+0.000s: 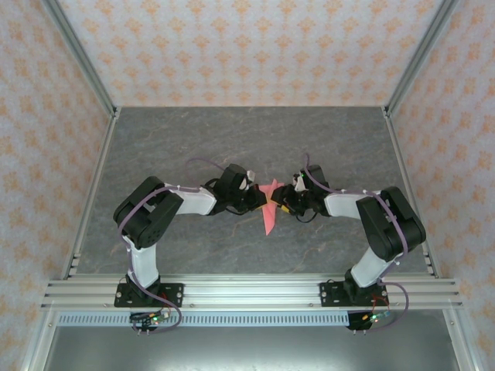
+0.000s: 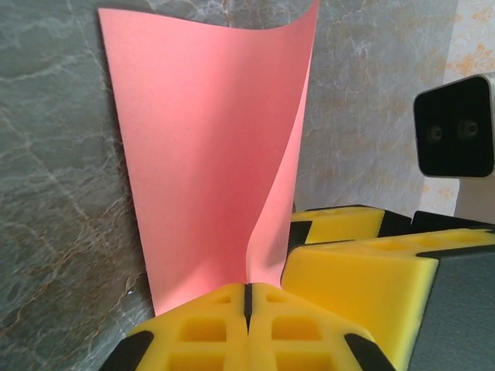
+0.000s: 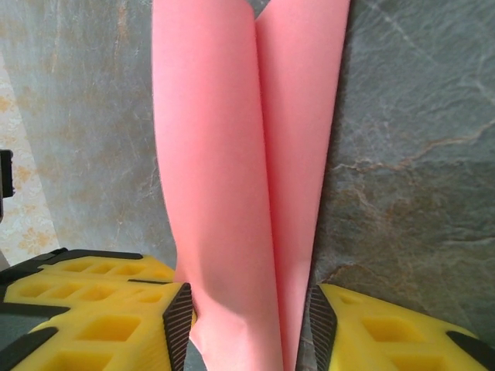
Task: Fold a paper plane with a square sheet of paper (fold left side to right side)
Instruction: Fold the wing for the fifth time at the center of the table.
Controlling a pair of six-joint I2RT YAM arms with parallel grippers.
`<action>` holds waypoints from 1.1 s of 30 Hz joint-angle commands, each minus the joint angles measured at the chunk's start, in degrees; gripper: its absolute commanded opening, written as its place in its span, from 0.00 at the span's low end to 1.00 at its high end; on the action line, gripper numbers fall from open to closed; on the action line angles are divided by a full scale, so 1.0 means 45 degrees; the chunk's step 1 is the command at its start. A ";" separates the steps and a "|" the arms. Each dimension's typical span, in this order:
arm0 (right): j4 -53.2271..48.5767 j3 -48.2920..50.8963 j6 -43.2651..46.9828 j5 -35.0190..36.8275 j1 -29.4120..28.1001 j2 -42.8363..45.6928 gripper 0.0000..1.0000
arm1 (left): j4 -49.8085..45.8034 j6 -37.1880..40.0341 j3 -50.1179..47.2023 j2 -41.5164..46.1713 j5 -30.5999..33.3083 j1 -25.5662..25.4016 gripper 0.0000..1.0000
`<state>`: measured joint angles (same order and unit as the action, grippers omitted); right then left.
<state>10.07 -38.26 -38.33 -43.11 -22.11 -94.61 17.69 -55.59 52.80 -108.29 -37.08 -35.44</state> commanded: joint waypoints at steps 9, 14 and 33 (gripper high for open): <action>-0.1051 -0.1131 0.0487 0.0464 0.0518 0.0929 0.65 | 0.0270 0.0244 0.0220 0.0064 0.0003 0.0244 0.00; -0.0704 -0.1657 0.0242 0.0188 0.0514 0.0210 0.71 | 0.0271 0.0245 0.0203 0.0081 -0.0022 0.0241 0.00; -0.0457 -0.2515 0.0001 0.0066 0.0104 -0.1206 0.76 | 0.0207 0.0303 0.0198 0.0219 -0.0063 0.0243 0.00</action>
<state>6.87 -48.18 -37.93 -42.48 -21.19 -99.04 17.72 -55.46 52.80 -108.29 -37.08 -34.76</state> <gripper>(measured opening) 0.762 0.048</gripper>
